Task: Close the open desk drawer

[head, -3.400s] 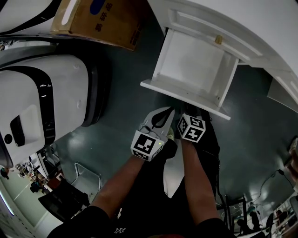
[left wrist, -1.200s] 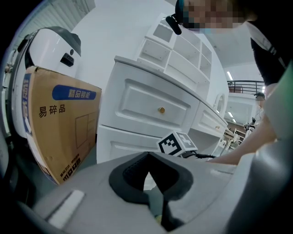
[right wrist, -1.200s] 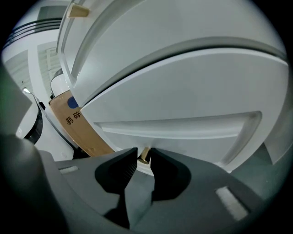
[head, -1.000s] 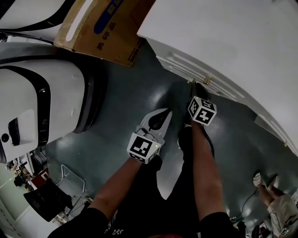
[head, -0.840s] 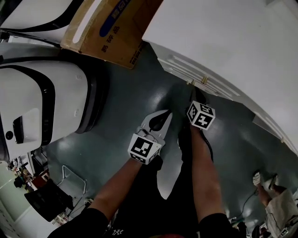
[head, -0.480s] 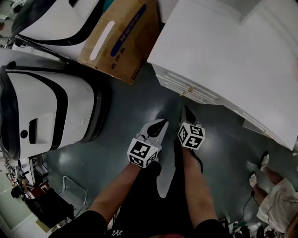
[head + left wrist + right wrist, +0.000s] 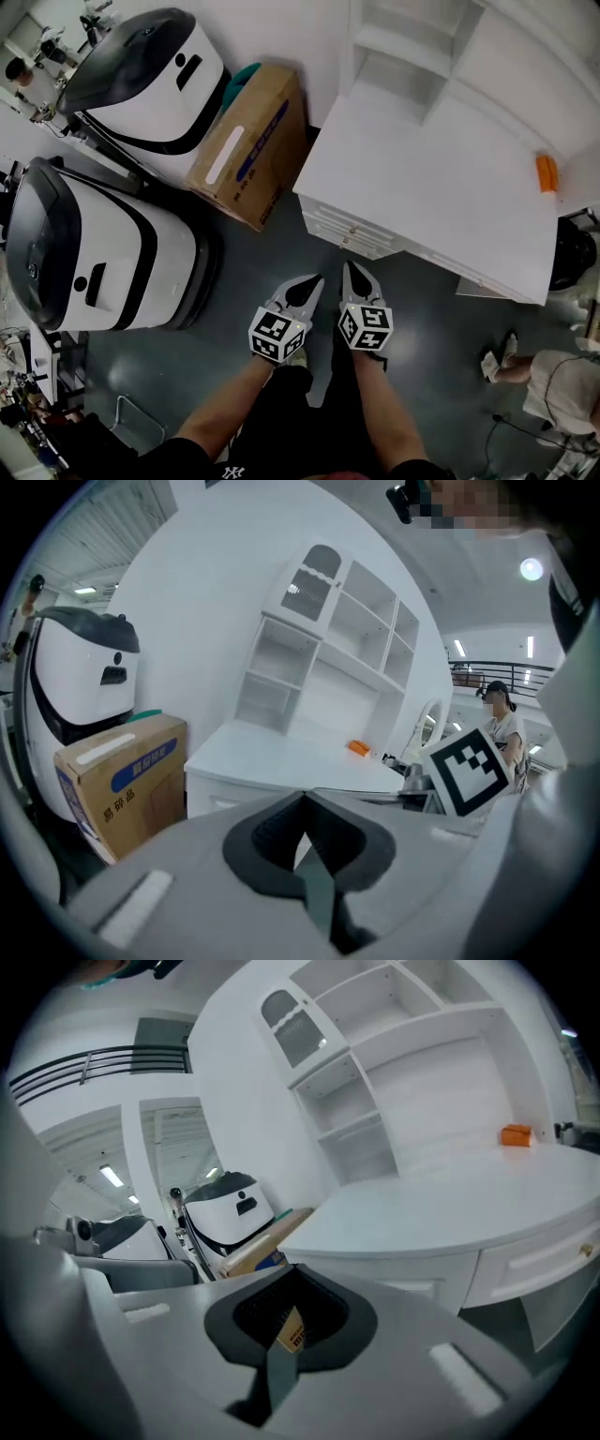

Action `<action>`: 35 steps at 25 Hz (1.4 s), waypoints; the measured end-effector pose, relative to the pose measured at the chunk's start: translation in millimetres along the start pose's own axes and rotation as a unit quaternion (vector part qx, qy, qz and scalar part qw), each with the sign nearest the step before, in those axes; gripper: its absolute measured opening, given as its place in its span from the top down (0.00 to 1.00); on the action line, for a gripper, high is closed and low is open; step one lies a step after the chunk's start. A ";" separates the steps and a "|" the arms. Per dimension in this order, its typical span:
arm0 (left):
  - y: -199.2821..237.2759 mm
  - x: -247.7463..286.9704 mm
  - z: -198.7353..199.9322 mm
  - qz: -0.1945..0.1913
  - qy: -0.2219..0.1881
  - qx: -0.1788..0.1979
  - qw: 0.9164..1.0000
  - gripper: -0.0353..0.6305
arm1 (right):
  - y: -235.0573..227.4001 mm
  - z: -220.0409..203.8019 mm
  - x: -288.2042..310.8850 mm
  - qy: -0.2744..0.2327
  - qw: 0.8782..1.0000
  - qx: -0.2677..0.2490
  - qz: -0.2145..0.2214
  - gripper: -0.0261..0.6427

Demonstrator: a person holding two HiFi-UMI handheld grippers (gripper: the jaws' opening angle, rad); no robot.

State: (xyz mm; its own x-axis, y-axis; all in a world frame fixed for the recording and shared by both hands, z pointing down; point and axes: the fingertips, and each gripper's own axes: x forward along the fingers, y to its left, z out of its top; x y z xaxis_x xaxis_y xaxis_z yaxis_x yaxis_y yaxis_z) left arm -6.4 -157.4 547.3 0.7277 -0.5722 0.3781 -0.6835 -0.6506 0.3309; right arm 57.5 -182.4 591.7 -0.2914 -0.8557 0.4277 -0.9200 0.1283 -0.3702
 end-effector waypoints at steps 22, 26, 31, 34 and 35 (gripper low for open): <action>-111.8 -102.0 181.1 -0.020 -0.099 0.023 0.995 0.95 | 97.4 187.7 -157.8 -0.111 0.987 -0.102 0.062 0.93; -112.3 -121.6 206.5 -0.014 -0.115 0.026 0.993 0.95 | 117.8 215.6 -177.2 -0.136 0.981 -0.115 0.076 0.93; -119.4 -142.7 235.5 -0.021 -0.140 0.033 0.989 0.95 | 142.7 241.0 -194.7 -0.155 0.975 -0.133 0.084 0.93; -123.2 -152.4 245.4 -0.027 -0.150 0.042 0.987 0.95 | 152.7 245.2 -198.5 -0.162 0.972 -0.146 0.084 0.93; -123.7 -154.6 247.8 -0.029 -0.153 0.044 0.987 0.95 | 155.0 245.5 -199.0 -0.164 0.972 -0.149 0.083 0.93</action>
State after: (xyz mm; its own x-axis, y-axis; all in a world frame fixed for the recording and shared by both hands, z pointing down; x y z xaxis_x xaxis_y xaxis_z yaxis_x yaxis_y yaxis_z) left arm -20.2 -112.2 233.7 0.7574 -0.6484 0.0776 -0.6429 -0.7196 0.2624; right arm 37.1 -115.4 246.7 -0.3888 -0.9179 0.0793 -0.9164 0.3764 -0.1360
